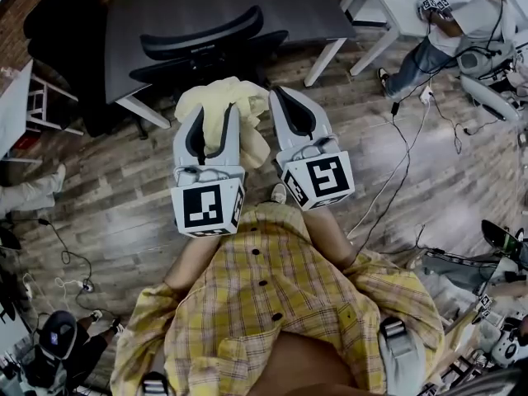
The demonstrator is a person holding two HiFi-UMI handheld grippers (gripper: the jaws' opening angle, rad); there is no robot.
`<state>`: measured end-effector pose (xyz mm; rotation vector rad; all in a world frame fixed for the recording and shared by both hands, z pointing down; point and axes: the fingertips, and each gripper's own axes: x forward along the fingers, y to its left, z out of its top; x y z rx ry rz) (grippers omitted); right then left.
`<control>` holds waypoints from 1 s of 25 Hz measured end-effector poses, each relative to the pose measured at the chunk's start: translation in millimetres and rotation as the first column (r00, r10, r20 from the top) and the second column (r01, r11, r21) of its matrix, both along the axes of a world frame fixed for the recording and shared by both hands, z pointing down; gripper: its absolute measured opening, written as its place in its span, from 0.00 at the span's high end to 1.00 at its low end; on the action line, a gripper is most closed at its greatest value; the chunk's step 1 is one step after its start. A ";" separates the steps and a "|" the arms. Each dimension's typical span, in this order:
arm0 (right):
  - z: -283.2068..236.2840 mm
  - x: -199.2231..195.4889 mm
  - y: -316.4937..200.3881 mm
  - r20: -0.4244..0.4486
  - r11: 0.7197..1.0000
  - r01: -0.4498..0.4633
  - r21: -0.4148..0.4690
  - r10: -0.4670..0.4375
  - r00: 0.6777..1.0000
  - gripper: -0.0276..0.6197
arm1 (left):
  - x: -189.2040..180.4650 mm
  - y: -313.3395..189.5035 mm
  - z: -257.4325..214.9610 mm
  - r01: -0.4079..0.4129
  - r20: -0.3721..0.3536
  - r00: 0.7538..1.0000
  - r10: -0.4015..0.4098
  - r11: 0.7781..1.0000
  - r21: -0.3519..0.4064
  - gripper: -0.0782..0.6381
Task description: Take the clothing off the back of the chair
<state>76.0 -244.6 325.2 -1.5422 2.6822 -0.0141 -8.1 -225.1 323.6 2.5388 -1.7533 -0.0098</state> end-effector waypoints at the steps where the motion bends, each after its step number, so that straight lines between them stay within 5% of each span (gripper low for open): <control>1: 0.3 -0.9 -0.3 0.000 1.000 0.001 0.000 -0.001 1.000 0.95 | 0.7 -2.0 1.5 0.000 0.002 1.000 0.000 1.000 -0.001 0.69; 25: 5.5 -7.8 1.6 -0.006 1.000 -0.012 0.009 0.012 1.000 0.95 | 4.2 -17.5 16.9 0.018 0.001 1.000 -0.018 0.999 0.029 0.69</control>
